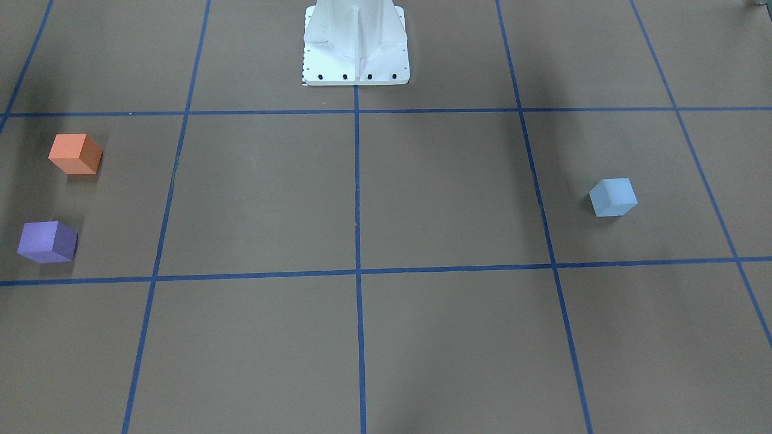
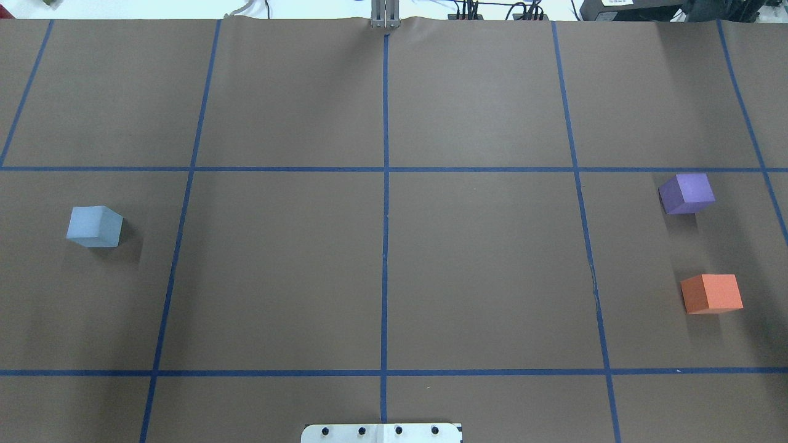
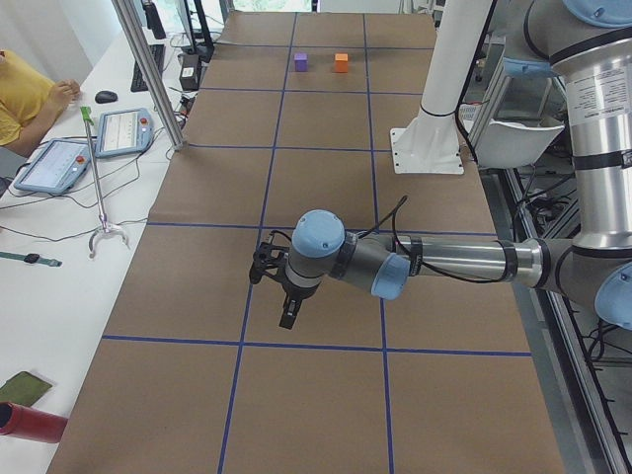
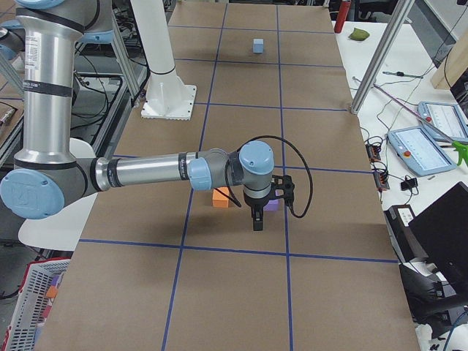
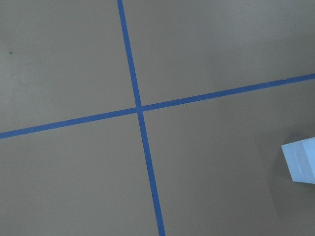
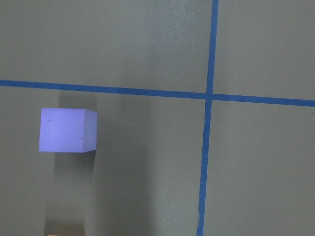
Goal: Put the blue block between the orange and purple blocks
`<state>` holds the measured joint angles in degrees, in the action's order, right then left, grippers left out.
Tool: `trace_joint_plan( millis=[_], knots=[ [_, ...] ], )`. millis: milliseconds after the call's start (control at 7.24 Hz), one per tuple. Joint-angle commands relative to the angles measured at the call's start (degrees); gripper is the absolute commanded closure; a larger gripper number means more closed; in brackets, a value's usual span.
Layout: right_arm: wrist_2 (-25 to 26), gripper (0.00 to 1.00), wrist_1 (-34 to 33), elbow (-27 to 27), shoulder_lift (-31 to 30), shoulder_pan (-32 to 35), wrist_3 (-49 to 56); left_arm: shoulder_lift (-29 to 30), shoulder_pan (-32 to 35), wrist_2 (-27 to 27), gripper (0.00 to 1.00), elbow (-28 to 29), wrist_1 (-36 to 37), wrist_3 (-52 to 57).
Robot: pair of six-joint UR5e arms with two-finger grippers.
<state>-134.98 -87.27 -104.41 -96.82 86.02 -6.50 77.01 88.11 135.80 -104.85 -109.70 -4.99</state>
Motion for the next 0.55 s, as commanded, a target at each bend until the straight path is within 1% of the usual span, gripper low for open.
trace_joint_plan(
  millis=[0,276,414],
  knots=[
    [-0.55,0.00,0.00,0.00,-0.13,-0.15,0.00,-3.15,0.04,-0.01,0.00,-3.58,-0.42,-0.20],
    [-0.73,0.00,0.00,0.08,-0.30,-0.59,0.00,-3.36,-0.48,0.08,0.00,-1.60,-1.48,-0.20],
    [-0.81,0.00,0.09,0.08,-0.22,-0.94,-0.09,-3.10,-0.57,0.17,0.00,-2.28,-1.66,-0.37]
  ],
)
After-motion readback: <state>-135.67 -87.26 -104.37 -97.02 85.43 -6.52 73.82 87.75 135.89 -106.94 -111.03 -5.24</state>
